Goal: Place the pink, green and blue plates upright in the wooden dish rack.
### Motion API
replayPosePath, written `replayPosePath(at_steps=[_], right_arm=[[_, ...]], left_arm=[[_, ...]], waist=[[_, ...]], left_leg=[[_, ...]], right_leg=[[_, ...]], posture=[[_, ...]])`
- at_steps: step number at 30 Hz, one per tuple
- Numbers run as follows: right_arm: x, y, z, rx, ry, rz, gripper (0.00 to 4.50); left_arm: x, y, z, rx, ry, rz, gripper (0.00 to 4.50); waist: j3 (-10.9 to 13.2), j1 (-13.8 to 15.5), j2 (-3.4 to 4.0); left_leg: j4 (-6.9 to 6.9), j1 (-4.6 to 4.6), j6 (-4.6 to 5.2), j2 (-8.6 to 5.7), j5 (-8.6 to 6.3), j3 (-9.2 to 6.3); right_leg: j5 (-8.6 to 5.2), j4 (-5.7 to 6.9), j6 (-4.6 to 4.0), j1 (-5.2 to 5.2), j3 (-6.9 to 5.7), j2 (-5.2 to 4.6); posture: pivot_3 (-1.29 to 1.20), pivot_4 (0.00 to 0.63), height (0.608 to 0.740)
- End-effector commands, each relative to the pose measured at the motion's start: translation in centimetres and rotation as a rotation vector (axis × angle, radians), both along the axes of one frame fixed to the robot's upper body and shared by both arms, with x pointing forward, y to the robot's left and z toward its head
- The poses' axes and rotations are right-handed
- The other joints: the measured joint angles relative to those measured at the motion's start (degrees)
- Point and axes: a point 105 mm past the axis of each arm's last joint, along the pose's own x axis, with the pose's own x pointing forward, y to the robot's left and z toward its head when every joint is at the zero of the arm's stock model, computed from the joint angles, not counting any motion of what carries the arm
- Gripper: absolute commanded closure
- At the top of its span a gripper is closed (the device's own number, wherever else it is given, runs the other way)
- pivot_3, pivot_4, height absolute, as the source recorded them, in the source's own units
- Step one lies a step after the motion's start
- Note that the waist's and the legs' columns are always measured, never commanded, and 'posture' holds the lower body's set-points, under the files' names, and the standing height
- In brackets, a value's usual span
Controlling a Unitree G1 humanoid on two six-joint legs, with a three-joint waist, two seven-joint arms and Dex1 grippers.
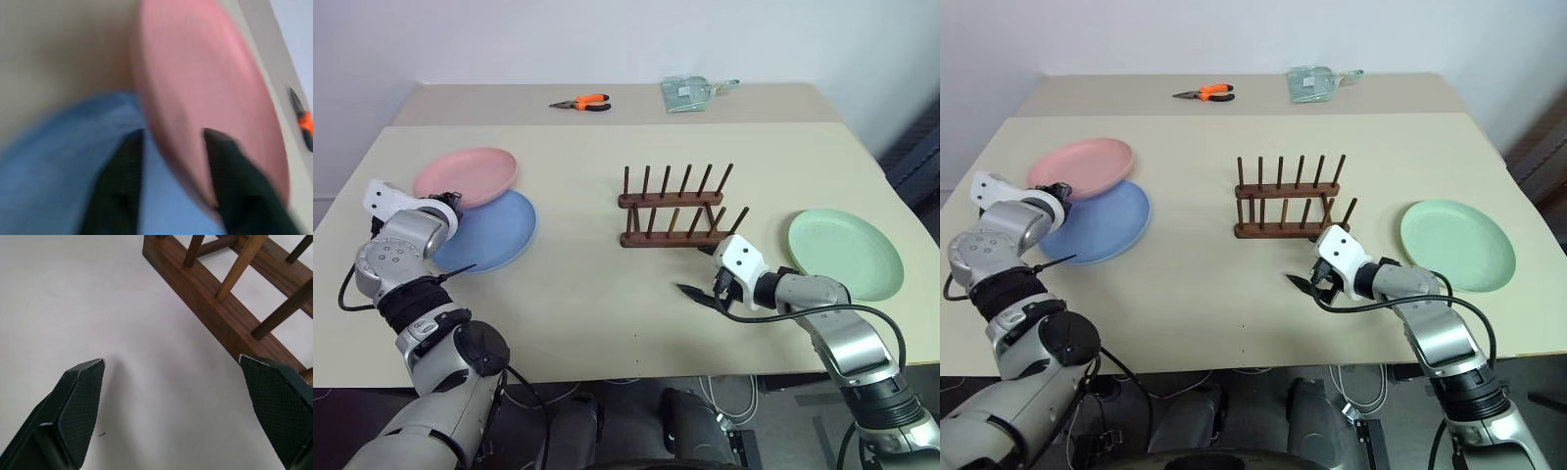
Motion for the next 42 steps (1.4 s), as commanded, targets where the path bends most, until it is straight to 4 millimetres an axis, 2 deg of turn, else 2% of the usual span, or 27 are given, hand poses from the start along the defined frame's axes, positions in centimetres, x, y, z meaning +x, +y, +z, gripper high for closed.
replayPosePath(at_steps=[1,2,4,6,9,10,12,13,16,20,22,24,29,30,31,32,34,36,39,42], right_arm=[[-0.5,-0.1,3.8,0.045,-0.082,0.042,0.00],[-0.7,-0.1,4.4,0.048,-0.098,0.054,0.00],[-0.8,0.4,7.1,0.025,-0.187,0.106,0.00],[-0.6,1.6,10.3,0.025,-0.316,0.148,0.00],[-0.4,3.1,12.7,0.011,-0.436,0.190,0.00],[0.1,3.8,13.2,-0.067,-0.516,0.202,0.00],[1.6,4.9,13.7,-0.296,-0.699,0.220,0.00],[2.3,5.1,13.8,-0.374,-0.756,0.220,0.00],[4.0,5.0,14.0,-0.459,-0.842,0.186,0.00],[5.5,5.0,13.3,-0.552,-0.905,0.175,0.00],[6.0,4.5,12.7,-0.595,-0.896,0.165,0.52],[6.2,4.2,12.4,-0.619,-0.893,0.158,1.28],[6.2,3.9,12.6,-0.640,-0.920,0.139,3.80],[6.2,3.7,12.6,-0.652,-0.931,0.132,4.32],[6.2,3.5,12.7,-0.661,-0.940,0.125,4.50],[6.2,3.3,12.8,-0.669,-0.951,0.116,4.50],[6.2,2.6,13.1,-0.666,-0.963,0.079,4.50],[6.1,1.5,14.1,-0.590,-0.952,0.008,4.50],[5.4,-0.2,15.9,-0.335,-0.870,-0.095,4.50],[3.7,-1.9,18.0,0.213,-0.635,-0.164,4.50]], left_arm=[[1.1,-2.2,4.7,0.104,-0.182,-0.109,4.47],[1.2,-2.9,5.5,0.122,-0.223,-0.137,4.47],[1.3,-5.5,8.1,0.198,-0.337,-0.236,4.47],[1.1,-9.0,10.3,0.278,-0.431,-0.357,4.47],[0.6,-12.3,11.4,0.321,-0.485,-0.462,4.47],[0.5,-14.2,11.7,0.320,-0.498,-0.518,4.47],[-0.2,-18.6,12.3,0.337,-0.510,-0.667,4.47],[-0.5,-19.8,12.5,0.350,-0.511,-0.708,4.47],[-1.3,-22.0,12.7,0.323,-0.518,-0.786,4.47],[-2.4,-24.2,12.5,0.290,-0.518,-0.882,4.47],[-2.7,-24.7,12.3,0.251,-0.521,-0.904,4.50],[-2.8,-24.6,12.1,0.235,-0.516,-0.902,4.50],[-2.5,-23.9,11.8,0.254,-0.512,-0.881,4.50],[-2.4,-23.5,12.3,0.232,-0.544,-0.857,4.14],[-2.3,-23.1,12.9,0.212,-0.575,-0.828,3.77],[-2.2,-22.6,13.5,0.195,-0.604,-0.796,3.46],[-1.7,-21.0,14.7,0.153,-0.659,-0.704,2.49],[-1.1,-19.2,14.6,0.154,-0.659,-0.627,1.56],[-0.6,-16.8,13.4,0.349,-0.620,-0.561,1.56],[-1.2,-16.0,11.7,0.539,-0.629,-0.629,1.56]], waist=[[0.0,0.0,0.00],[0.0,0.1,-0.02],[0.1,0.0,-0.05],[0.1,-0.1,-0.05],[0.1,0.0,-0.05],[0.1,-0.1,-0.05],[0.1,-0.1,-0.05],[0.1,-0.1,-0.05],[0.1,0.0,-0.08],[0.1,-0.3,-0.07],[0.1,-0.2,-0.06],[0.1,-0.2,-0.06],[0.1,-0.1,-0.07],[0.1,-0.1,-0.07],[0.1,-0.1,-0.06],[0.1,0.0,-0.07],[0.1,0.1,-0.07],[0.1,0.1,-0.07],[0.1,-0.2,-0.04],[0.1,-0.4,-0.01]], left_leg=[[0.00,-0.01,0.00,0.00,0.00,0.01],[0.00,-0.01,0.00,0.00,0.00,0.00],[0.01,-0.03,0.00,0.00,0.00,0.01],[0.02,-0.04,0.00,0.00,0.00,0.02],[-0.03,-0.01,-0.01,0.03,0.00,0.04],[-0.04,-0.01,-0.01,0.04,0.00,0.04],[-0.04,-0.01,0.00,0.03,0.00,0.07],[-0.03,-0.02,0.00,0.02,0.00,0.11],[0.00,-0.06,-0.08,0.00,0.05,0.09],[-0.03,-0.03,-0.22,0.01,0.13,0.14],[-0.05,-0.04,-0.23,0.01,0.14,0.15],[-0.04,-0.03,-0.23,0.00,0.14,0.15],[-0.04,-0.04,-0.22,0.00,0.13,0.14],[-0.04,-0.03,-0.22,0.00,0.14,0.14],[-0.04,-0.03,-0.22,0.00,0.14,0.14],[-0.04,-0.04,-0.22,-0.01,0.14,0.14],[-0.03,-0.05,-0.24,0.00,0.14,0.13],[-0.03,-0.05,-0.25,-0.01,0.15,0.13],[-0.07,-0.03,-0.24,0.00,0.15,0.15],[-0.11,0.03,-0.11,0.05,0.08,0.16]], right_leg=[[0.00,0.00,0.00,-0.01,0.00,0.00],[0.00,0.00,0.00,0.00,0.00,0.00],[0.00,-0.02,0.01,0.01,-0.01,0.00],[-0.01,-0.02,0.02,0.00,0.00,0.00],[-0.03,-0.03,0.05,0.00,-0.01,0.00],[-0.03,-0.04,0.05,0.00,-0.01,0.00],[-0.03,-0.06,0.05,0.00,0.01,0.00],[-0.04,-0.07,0.08,-0.02,0.02,-0.01],[-0.06,-0.07,0.11,-0.02,0.02,-0.02],[0.02,-0.08,-0.03,-0.05,0.08,-0.02],[0.02,-0.08,-0.03,-0.06,0.09,-0.02],[0.02,-0.08,-0.03,-0.05,0.10,-0.02],[0.02,-0.07,-0.03,-0.05,0.10,0.00],[0.02,-0.07,-0.04,-0.04,0.10,0.00],[0.03,-0.08,-0.04,-0.04,0.10,0.00],[0.02,-0.09,-0.04,-0.04,0.10,0.00],[0.03,-0.11,-0.05,-0.02,0.09,0.00],[0.03,-0.12,-0.06,-0.02,0.10,-0.01],[0.04,-0.12,-0.07,-0.03,0.13,0.01],[0.04,-0.10,-0.10,-0.02,0.19,0.08]], posture=[[0.00,0.150,0.740],[0.00,0.150,0.740],[0.00,0.150,0.740],[0.00,0.150,0.740],[0.00,0.150,0.740],[0.00,0.150,0.740],[0.00,0.150,0.740],[0.00,0.150,0.740],[0.00,0.150,0.740],[0.00,0.150,0.740],[0.00,0.150,0.740],[0.00,0.150,0.740],[0.00,0.150,0.740],[0.00,0.150,0.740],[0.00,0.150,0.740],[0.00,0.150,0.740],[0.00,0.150,0.740],[0.00,0.150,0.740],[0.00,0.150,0.740],[0.00,0.150,0.740]])
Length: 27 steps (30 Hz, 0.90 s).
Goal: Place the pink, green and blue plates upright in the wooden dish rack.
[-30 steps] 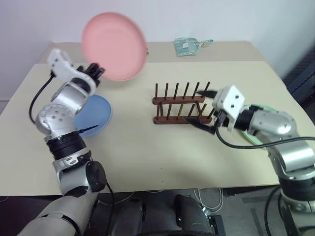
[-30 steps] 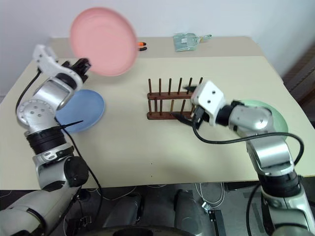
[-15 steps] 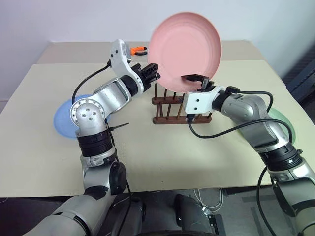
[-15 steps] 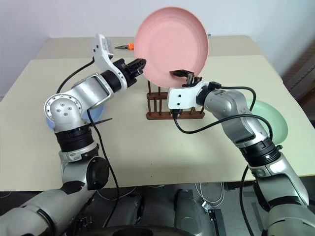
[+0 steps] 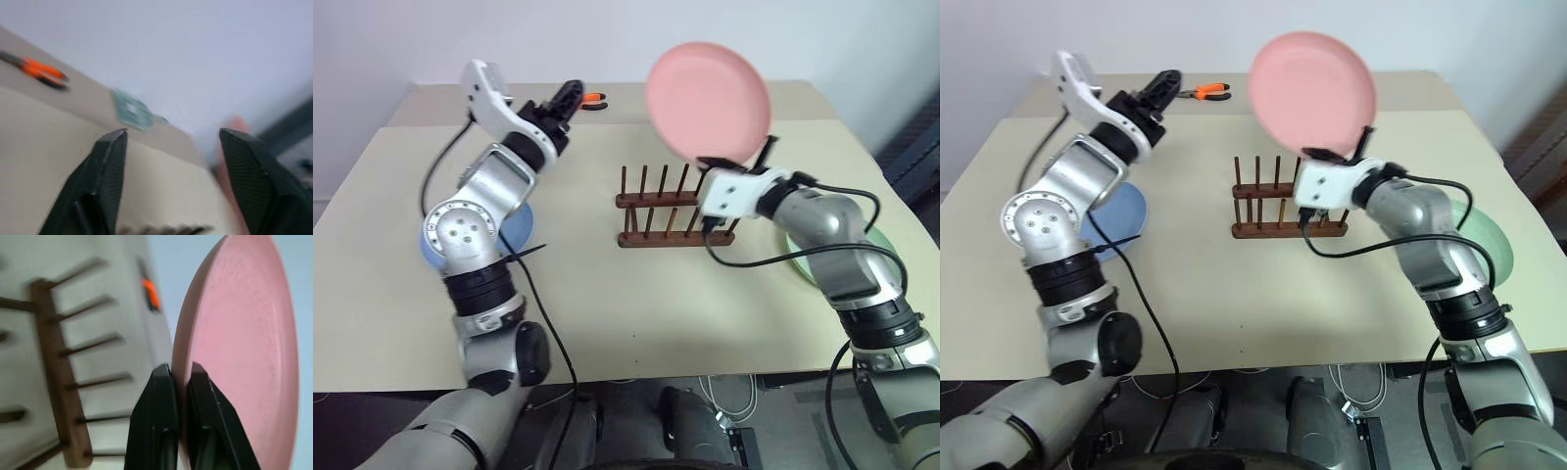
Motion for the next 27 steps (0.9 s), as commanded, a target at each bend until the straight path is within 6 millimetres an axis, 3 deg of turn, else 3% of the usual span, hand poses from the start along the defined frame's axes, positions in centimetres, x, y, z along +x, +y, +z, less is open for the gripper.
replayPosePath(at_steps=[1,5,9,14,22,25,27], right_arm=[[-2.9,-1.4,4.0,0.551,0.138,0.173,4.50],[-5.3,-1.9,5.2,0.903,0.350,0.384,4.50],[-5.5,-1.7,4.1,0.919,0.467,0.370,4.50],[-5.4,-1.7,3.3,0.957,0.544,0.372,4.50],[-3.0,-3.0,1.8,1.071,0.638,0.287,4.50],[-2.5,-3.3,1.7,1.083,0.634,0.260,3.53],[-2.1,-3.6,1.8,1.050,0.593,0.216,2.60]], left_arm=[[-1.3,-1.2,-1.2,0.247,-0.104,-0.099,1.56],[-4.6,-4.2,-5.3,0.558,-0.158,-0.402,1.56],[-9.0,-6.4,-8.9,0.700,-0.179,-0.722,1.56],[-10.7,-7.5,-9.6,0.680,-0.186,-0.840,1.56],[-11.1,-8.3,-9.6,0.673,-0.200,-0.846,1.56],[-11.0,-8.2,-9.6,0.684,-0.202,-0.840,1.51],[-11.0,-8.2,-9.6,0.686,-0.203,-0.840,1.51]], waist=[[0.0,0.0,0.00],[0.1,0.4,0.15],[0.1,0.2,0.35],[0.2,0.2,0.48],[0.2,0.2,0.48],[0.2,0.1,0.51],[0.2,0.1,0.51]], left_leg=[[0.00,-0.02,0.01,0.01,0.00,-0.02],[0.01,-0.07,0.18,0.03,-0.10,-0.07],[0.00,-0.08,0.23,0.04,-0.13,0.00],[-0.01,-0.10,0.25,0.09,-0.14,0.02],[0.03,-0.08,0.30,0.08,-0.15,0.08],[0.02,-0.08,0.30,0.08,-0.15,0.09],[0.01,-0.08,0.31,0.08,-0.15,0.08]], right_leg=[[0.00,0.00,-0.01,-0.01,0.00,0.02],[-0.05,-0.05,-0.30,-0.02,-0.02,0.03],[-0.06,-0.08,-0.41,-0.04,-0.01,-0.05],[-0.12,-0.07,-0.48,-0.07,-0.04,-0.04],[-0.11,-0.07,-0.44,-0.04,-0.03,-0.06],[-0.11,-0.06,-0.43,-0.06,-0.03,-0.05],[-0.12,-0.06,-0.42,-0.07,-0.04,-0.04]], posture=[[0.00,0.150,0.740],[0.00,0.150,0.740],[0.00,0.150,0.740],[0.00,0.150,0.740],[0.00,0.150,0.740],[0.00,0.150,0.740],[0.00,0.150,0.740]])
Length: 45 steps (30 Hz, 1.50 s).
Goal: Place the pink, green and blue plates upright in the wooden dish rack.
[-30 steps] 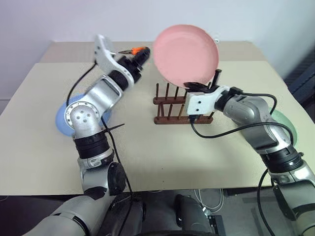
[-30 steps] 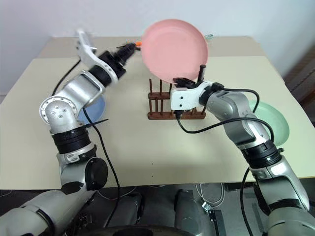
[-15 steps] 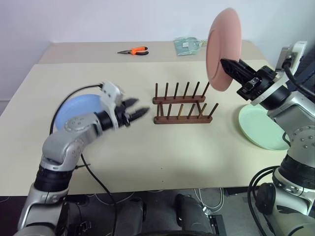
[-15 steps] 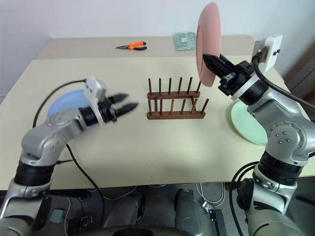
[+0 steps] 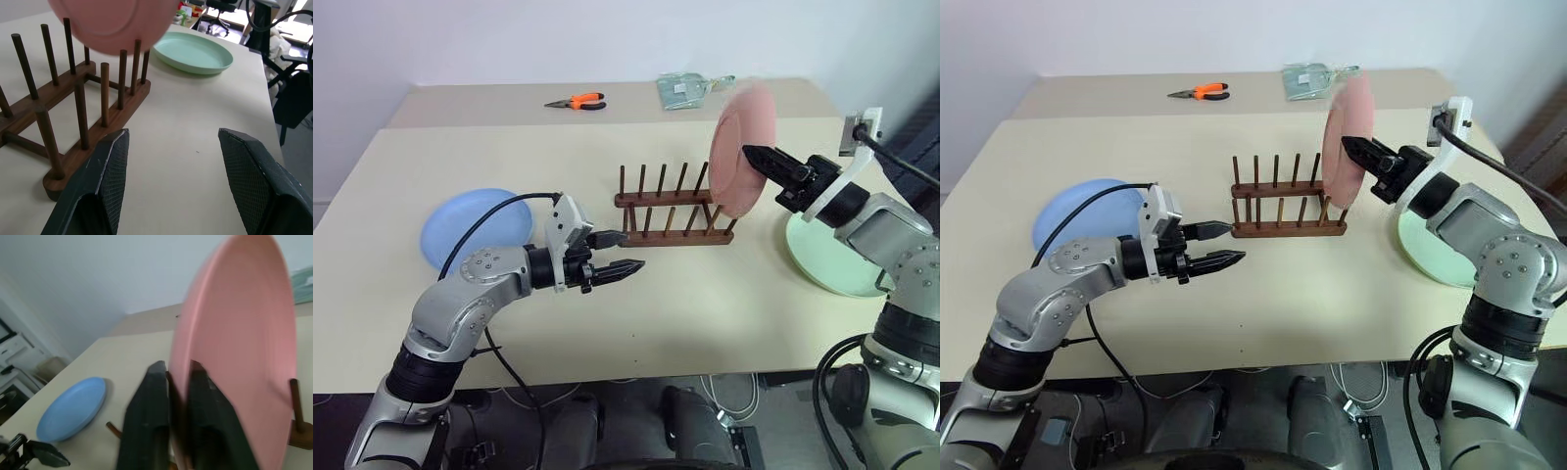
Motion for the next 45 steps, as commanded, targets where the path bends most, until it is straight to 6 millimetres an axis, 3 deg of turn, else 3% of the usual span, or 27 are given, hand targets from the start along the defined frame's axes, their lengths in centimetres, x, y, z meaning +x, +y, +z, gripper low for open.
replayPosePath(at_steps=[1,2,5,8,10,13,15,22,25,28,32,34,37,39,43,45], right_arm=[[0.3,-1.0,2.5,-0.093,-0.147,-0.108,2.06],[0.3,-1.8,3.4,-0.131,-0.203,-0.172,1.61],[-0.5,-5.2,5.6,-0.183,-0.325,-0.313,1.61],[-1.5,-9.8,5.0,-0.174,-0.273,-0.446,1.61],[-2.0,-11.2,3.1,-0.259,-0.200,-0.479,1.61],[-3.7,-10.4,-4.3,-0.674,-0.017,-0.357,0.74],[-4.8,-9.8,-8.4,-0.846,0.075,-0.283,0.04],[-5.0,-11.5,-14.8,-1.089,0.230,-0.326,0.04],[-4.5,-12.7,-15.9,-1.142,0.257,-0.367,0.88],[-3.8,-13.0,-15.7,-1.141,0.238,-0.387,2.39],[-2.8,-13.1,-14.3,-1.146,0.184,-0.418,4.38],[-1.7,-12.9,-11.9,-1.132,0.091,-0.477,4.46],[0.0,-11.6,-5.4,-1.072,-0.155,-0.582,4.46],[0.6,-9.3,-0.2,-0.921,-0.340,-0.605,4.46],[-1.1,-3.9,9.0,-0.502,-0.629,-0.484,4.46],[-2.5,-1.9,11.6,-0.323,-0.688,-0.376,4.46]], left_arm=[[-0.5,-0.3,0.7,-0.003,-0.043,-0.018,1.51],[-0.5,-0.4,0.6,0.000,-0.043,-0.021,1.51],[-0.6,-0.9,0.4,0.003,-0.042,-0.029,1.51],[-0.5,-1.3,0.0,0.008,-0.038,-0.041,1.51],[-0.5,-1.5,-0.3,0.018,-0.035,-0.050,1.51],[-0.4,-1.8,-0.9,0.043,-0.034,-0.079,1.51],[-0.4,-2.0,-1.2,0.057,-0.034,-0.099,1.51],[-0.4,-2.3,-1.3,0.070,-0.041,-0.130,1.51],[-0.5,-2.2,-1.3,0.072,-0.044,-0.126,1.51],[-0.5,-2.0,-1.2,0.075,-0.047,-0.115,1.51],[-0.5,-1.8,-1.3,0.076,-0.047,-0.101,1.51],[-0.6,-1.8,-1.4,0.078,-0.047,-0.095,1.51],[-0.6,-1.6,-1.5,0.079,-0.044,-0.085,1.51],[-0.6,-1.6,-1.5,0.080,-0.043,-0.083,1.51],[-0.2,-1.5,-1.8,0.074,-0.035,-0.056,1.51],[0.4,-1.4,-2.1,0.066,-0.032,-0.021,1.51]], waist=[[0.0,0.0,0.00],[0.0,0.0,0.03],[0.0,0.4,0.06],[0.0,0.5,0.03],[0.0,0.5,-0.08],[-0.1,0.2,-0.04],[-0.1,0.0,0.13],[-0.1,-1.2,0.25],[-0.1,-1.0,0.18],[-0.1,-0.8,0.05],[-0.1,-0.2,0.06],[-0.1,0.0,0.07],[0.0,-0.3,0.24],[0.0,-0.6,0.39],[0.1,-1.0,0.37],[0.0,-1.0,0.35]], left_leg=[[0.00,0.00,0.00,0.00,0.00,0.01],[0.01,0.00,0.00,-0.01,0.00,0.01],[0.02,-0.02,0.00,-0.04,0.00,0.03],[0.03,-0.05,0.03,-0.05,-0.02,-0.01],[0.03,-0.04,0.09,-0.06,-0.05,-0.03],[0.01,0.01,0.15,-0.06,-0.09,0.04],[0.01,0.04,0.16,-0.03,-0.10,0.10],[0.13,0.06,0.14,0.05,-0.11,0.43],[0.14,0.10,0.16,0.03,-0.11,0.36],[0.14,0.08,0.16,0.01,-0.10,0.30],[0.17,0.08,0.16,-0.02,-0.10,0.24],[0.17,0.07,0.16,-0.02,-0.10,0.24],[0.15,0.07,0.16,-0.01,-0.10,0.27],[0.14,0.08,0.16,-0.01,-0.10,0.27],[0.05,0.06,0.16,0.01,-0.10,0.12],[0.03,0.04,0.16,0.01,-0.10,0.04]], right_leg=[[0.00,0.00,0.01,0.00,0.00,0.00],[-0.06,-0.01,0.10,0.01,0.00,0.00],[-0.14,-0.02,0.23,0.02,0.01,-0.04],[-0.15,-0.06,0.24,0.06,0.00,-0.05],[-0.12,-0.08,0.18,0.12,-0.03,-0.06],[-0.13,-0.06,0.19,0.12,0.01,-0.06],[-0.26,-0.03,0.39,0.10,0.02,-0.06],[-0.23,-0.02,0.33,0.17,0.13,-0.14],[-0.21,-0.04,0.32,0.11,0.13,-0.14],[-0.20,-0.06,0.33,0.12,0.13,-0.15],[-0.21,-0.04,0.33,0.14,0.12,-0.15],[-0.21,-0.03,0.33,0.13,0.12,-0.14],[-0.21,-0.02,0.33,0.09,0.13,-0.14],[-0.20,0.00,0.33,0.07,0.13,-0.13],[-0.19,0.00,0.35,0.07,0.05,-0.07],[-0.09,-0.01,0.39,0.06,0.04,-0.08]], posture=[[0.00,0.150,0.740],[0.00,0.150,0.740],[0.00,0.150,0.740],[0.00,0.150,0.740],[0.00,0.150,0.740],[0.00,0.150,0.740],[0.00,0.150,0.740],[0.00,0.150,0.740],[0.00,0.150,0.740],[0.00,0.150,0.740],[0.00,0.150,0.740],[0.00,0.150,0.740],[0.00,0.150,0.740],[0.00,0.150,0.740],[0.00,0.150,0.740],[0.00,0.150,0.740]])
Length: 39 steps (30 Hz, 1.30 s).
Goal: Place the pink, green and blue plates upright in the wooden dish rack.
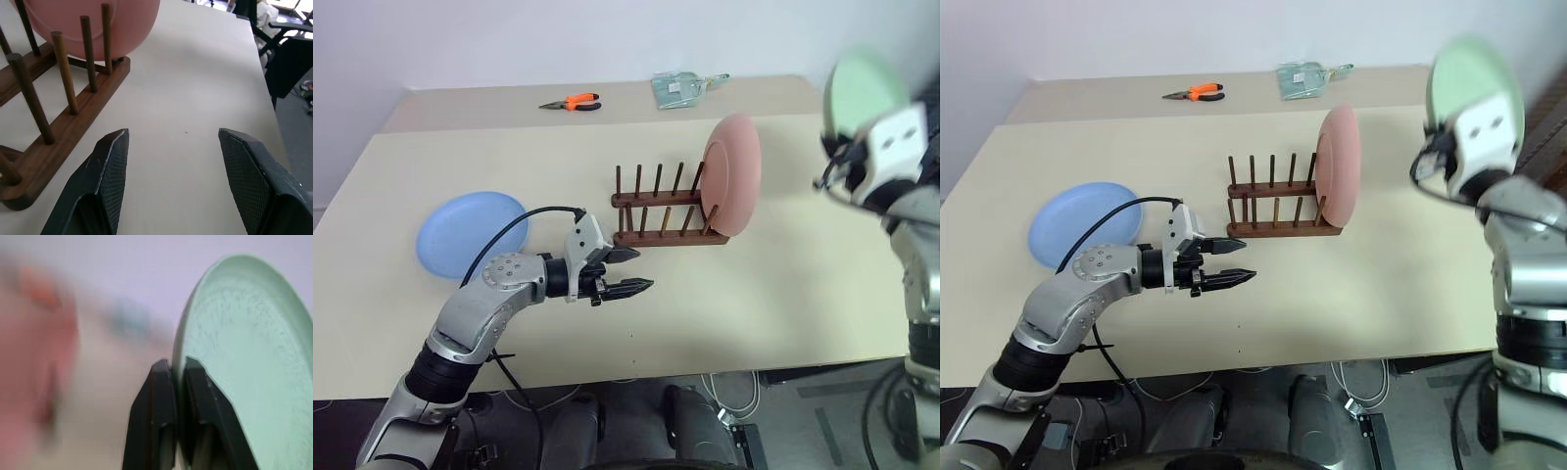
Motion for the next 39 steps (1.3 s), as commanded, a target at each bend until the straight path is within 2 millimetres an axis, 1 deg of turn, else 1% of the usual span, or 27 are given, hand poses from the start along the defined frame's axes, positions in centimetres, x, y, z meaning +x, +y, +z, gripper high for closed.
replayPosePath(at_steps=[1,4,5,6,7,9,11,12,17,20,24,27,30,31,32,33,34,35,36,38,39], right_arm=[[-3.7,3.8,5.0,0.171,-0.130,0.301,4.46],[-6.0,8.0,5.7,0.296,-0.070,0.618,4.46],[-6.6,9.1,5.7,0.337,-0.042,0.699,4.46],[-6.5,10.4,5.2,0.395,0.017,0.764,4.46],[-6.5,11.1,4.8,0.433,0.062,0.798,4.46],[-5.0,12.5,2.7,0.494,0.200,0.785,4.46],[-3.6,13.3,0.8,0.593,0.325,0.767,4.46],[-3.3,13.4,0.3,0.630,0.358,0.762,4.46],[-2.0,13.5,-2.0,0.705,0.498,0.708,4.46],[-1.2,13.2,-2.8,0.729,0.531,0.655,4.46],[-0.3,12.6,-3.5,0.742,0.539,0.583,4.46],[-0.1,12.4,-3.9,0.753,0.558,0.567,4.46],[0.0,12.3,-3.9,0.743,0.552,0.555,3.43],[0.0,12.2,-3.6,0.712,0.527,0.539,2.96],[0.0,12.1,-3.2,0.658,0.488,0.513,2.47],[-0.1,11.8,-2.5,0.551,0.414,0.465,2.00],[-0.2,11.6,-1.8,0.450,0.349,0.428,1.98],[-0.3,11.5,-1.4,0.365,0.299,0.401,1.98],[-0.4,11.2,-0.7,0.281,0.233,0.366,1.98],[-0.5,10.4,0.6,0.136,0.115,0.288,1.98],[-0.6,10.3,1.3,0.079,0.063,0.277,1.98]], left_arm=[[0.8,0.3,0.2,-0.029,-0.034,0.058,1.51],[1.3,0.8,0.0,-0.059,-0.034,0.102,1.51],[1.4,1.1,-0.1,-0.057,-0.035,0.110,1.51],[1.4,1.4,-0.4,-0.051,-0.036,0.116,1.51],[1.5,1.5,-0.5,-0.047,-0.037,0.119,1.51],[1.5,2.0,-0.7,-0.038,-0.039,0.129,1.51],[1.6,2.5,-0.8,-0.032,-0.041,0.143,1.51],[1.6,2.6,-0.8,-0.031,-0.042,0.147,1.51],[1.5,2.7,-0.9,-0.028,-0.042,0.156,1.51],[1.4,2.6,-0.9,-0.028,-0.042,0.154,1.51],[1.5,2.6,-0.8,-0.023,-0.046,0.153,1.51],[1.5,2.6,-0.8,-0.021,-0.047,0.154,1.51],[1.5,2.6,-0.8,-0.026,-0.038,0.150,1.51],[1.5,2.6,-0.7,-0.031,-0.032,0.146,1.51],[1.6,2.7,-0.6,-0.041,-0.022,0.154,1.27],[1.8,2.9,-0.4,-0.056,-0.015,0.168,0.98],[2.0,3.1,-0.2,-0.068,-0.017,0.182,0.62],[2.2,3.3,0.1,-0.077,-0.023,0.198,0.13],[2.6,3.8,0.4,-0.087,-0.036,0.231,0.05],[4.3,5.5,1.4,-0.128,-0.083,0.361,0.05],[5.1,6.4,1.9,-0.167,-0.082,0.429,0.05]], waist=[[0.0,0.2,-0.07],[-0.1,0.8,-0.23],[-0.1,0.9,-0.21],[-0.1,1.0,-0.20],[-0.1,1.0,-0.19],[-0.1,1.0,-0.16],[-0.1,1.1,-0.15],[-0.1,1.1,-0.15],[-0.1,1.2,-0.12],[-0.1,1.0,-0.12],[-0.1,0.8,-0.11],[-0.1,0.6,-0.10],[-0.1,0.2,-0.10],[-0.1,0.0,-0.10],[-0.1,-0.1,-0.10],[-0.1,-0.1,-0.08],[0.0,0.0,-0.06],[0.0,-0.1,-0.07],[0.0,-0.1,-0.07],[0.0,-0.1,-0.07],[0.0,-0.2,-0.08]], left_leg=[[0.00,0.00,0.00,0.00,0.00,-0.03],[-0.01,-0.03,0.00,-0.01,-0.01,-0.23],[-0.01,-0.03,0.01,0.02,-0.01,-0.32],[0.00,-0.03,0.01,0.00,-0.01,-0.31],[0.01,-0.04,0.00,0.00,0.00,-0.30],[0.02,-0.03,0.00,0.00,0.00,-0.29],[0.00,0.00,0.00,0.01,0.00,-0.30],[0.01,-0.02,-0.01,-0.01,0.00,-0.30],[0.00,-0.12,-0.01,-0.07,0.01,-0.26],[-0.05,-0.08,-0.01,-0.06,0.01,-0.17],[-0.04,-0.03,0.00,-0.03,0.01,-0.09],[-0.04,-0.03,0.00,-0.03,0.01,-0.07],[-0.05,-0.06,0.00,-0.03,0.01,-0.08],[-0.04,-0.06,0.00,-0.04,0.01,-0.08],[-0.04,-0.06,0.00,-0.04,0.01,-0.08],[-0.04,-0.06,0.00,-0.04,0.01,-0.06],[-0.02,-0.07,0.00,-0.05,0.01,-0.05],[-0.01,-0.09,0.00,-0.06,0.01,-0.05],[-0.02,-0.08,0.00,-0.06,0.01,-0.03],[-0.04,-0.06,0.00,-0.05,0.01,-0.01],[-0.03,-0.06,0.00,-0.04,0.01,-0.01]], right_leg=[[0.06,-0.02,-0.05,0.01,-0.02,0.00],[0.07,-0.04,-0.10,0.04,-0.12,-0.01],[0.01,-0.04,-0.22,0.04,-0.09,-0.02],[0.00,-0.02,-0.25,0.02,-0.07,-0.05],[0.01,-0.02,-0.26,-0.01,-0.05,-0.05],[0.03,0.01,-0.32,-0.04,-0.03,-0.05],[0.03,0.03,-0.33,-0.04,-0.04,-0.02],[0.03,0.03,-0.33,-0.06,-0.04,-0.02],[0.05,0.01,-0.31,-0.14,-0.02,-0.03],[0.07,0.03,-0.27,-0.15,-0.04,0.01],[0.05,0.06,-0.31,-0.12,-0.04,0.04],[0.03,0.06,-0.28,-0.13,-0.05,0.04],[0.07,0.05,-0.26,-0.13,-0.05,0.04],[0.08,0.04,-0.25,-0.13,-0.05,0.03],[0.08,0.04,-0.25,-0.13,-0.04,0.03],[0.07,0.04,-0.26,-0.13,-0.03,0.03],[0.06,0.04,-0.27,-0.13,-0.04,0.02],[-0.03,0.03,-0.16,-0.14,-0.06,0.02],[-0.08,0.03,-0.08,-0.15,-0.06,0.03],[-0.07,0.02,-0.02,-0.14,-0.07,0.02],[-0.07,0.02,0.00,-0.13,-0.08,0.03]], posture=[[0.00,0.150,0.740],[0.00,0.150,0.740],[0.00,0.150,0.740],[0.00,0.150,0.740],[0.00,0.150,0.740],[0.00,0.150,0.740],[0.00,0.150,0.740],[0.00,0.150,0.740],[0.00,0.150,0.740],[0.00,0.150,0.740],[0.00,0.150,0.740],[0.00,0.150,0.740],[0.00,0.150,0.740],[0.00,0.150,0.740],[0.00,0.150,0.740],[0.00,0.150,0.740],[0.00,0.150,0.740],[0.00,0.150,0.740],[0.00,0.150,0.740],[0.00,0.150,0.740],[0.00,0.150,0.740]])
